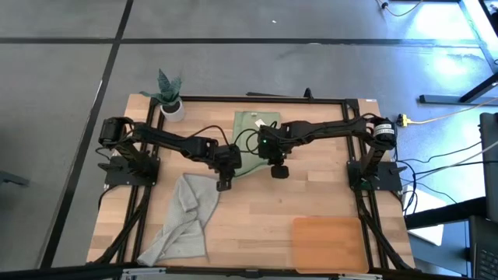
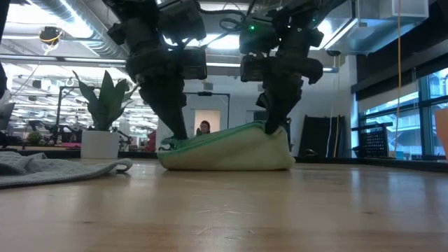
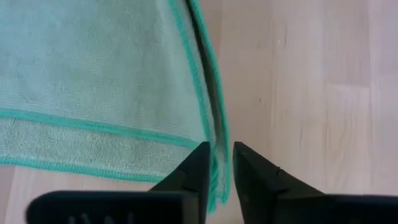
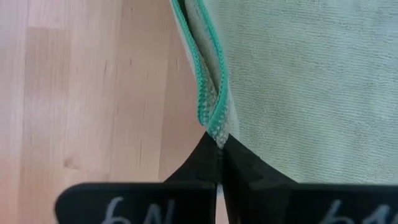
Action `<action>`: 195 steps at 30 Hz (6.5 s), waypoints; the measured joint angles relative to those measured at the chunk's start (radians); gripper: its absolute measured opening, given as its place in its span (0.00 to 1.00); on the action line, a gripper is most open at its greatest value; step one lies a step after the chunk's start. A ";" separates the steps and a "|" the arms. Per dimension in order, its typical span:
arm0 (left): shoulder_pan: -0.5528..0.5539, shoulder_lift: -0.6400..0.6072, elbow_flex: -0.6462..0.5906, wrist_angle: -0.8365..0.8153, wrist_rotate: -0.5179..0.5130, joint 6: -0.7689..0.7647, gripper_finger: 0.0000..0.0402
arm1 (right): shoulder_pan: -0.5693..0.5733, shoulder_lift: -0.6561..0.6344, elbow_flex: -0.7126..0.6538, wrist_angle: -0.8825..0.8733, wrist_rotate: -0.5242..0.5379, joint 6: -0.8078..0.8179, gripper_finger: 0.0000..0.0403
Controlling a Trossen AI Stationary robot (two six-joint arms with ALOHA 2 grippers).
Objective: Roll microfiber towels into tight, uniform cylinder then place into a basket
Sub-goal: Roll the green microfiber cloth
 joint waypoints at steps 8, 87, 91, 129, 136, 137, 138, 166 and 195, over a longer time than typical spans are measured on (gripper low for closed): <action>-0.008 0.000 0.000 0.064 -0.034 -0.002 0.21 | 0.000 0.000 0.000 0.006 0.002 0.000 0.01; 0.073 0.097 0.143 -0.079 -0.065 0.049 0.00 | 0.002 -0.002 0.002 -0.132 0.011 0.260 0.01; 0.091 0.114 0.144 -0.065 -0.072 0.055 0.00 | 0.003 -0.002 0.002 -0.134 0.075 0.290 0.01; 0.095 0.176 0.142 0.068 -0.235 0.158 0.20 | 0.003 0.000 -0.003 -0.127 0.390 0.319 0.35; 0.095 0.161 0.142 0.064 -0.316 0.125 0.20 | 0.003 -0.001 0.018 -0.141 0.402 0.342 0.34; 0.095 0.149 0.142 0.066 -0.316 0.125 0.20 | 0.003 -0.006 0.025 -0.142 0.400 0.340 0.33; 0.096 0.136 0.142 0.065 -0.316 0.125 0.20 | 0.004 -0.009 0.033 -0.147 0.396 0.340 0.33; 0.098 -0.156 0.142 -0.201 -0.292 0.020 0.19 | 0.039 -0.041 -0.024 -0.032 0.239 -0.102 0.32; 0.090 -0.156 0.142 -0.201 -0.292 -0.008 0.19 | -0.056 -0.040 -0.116 0.065 0.286 -0.084 0.32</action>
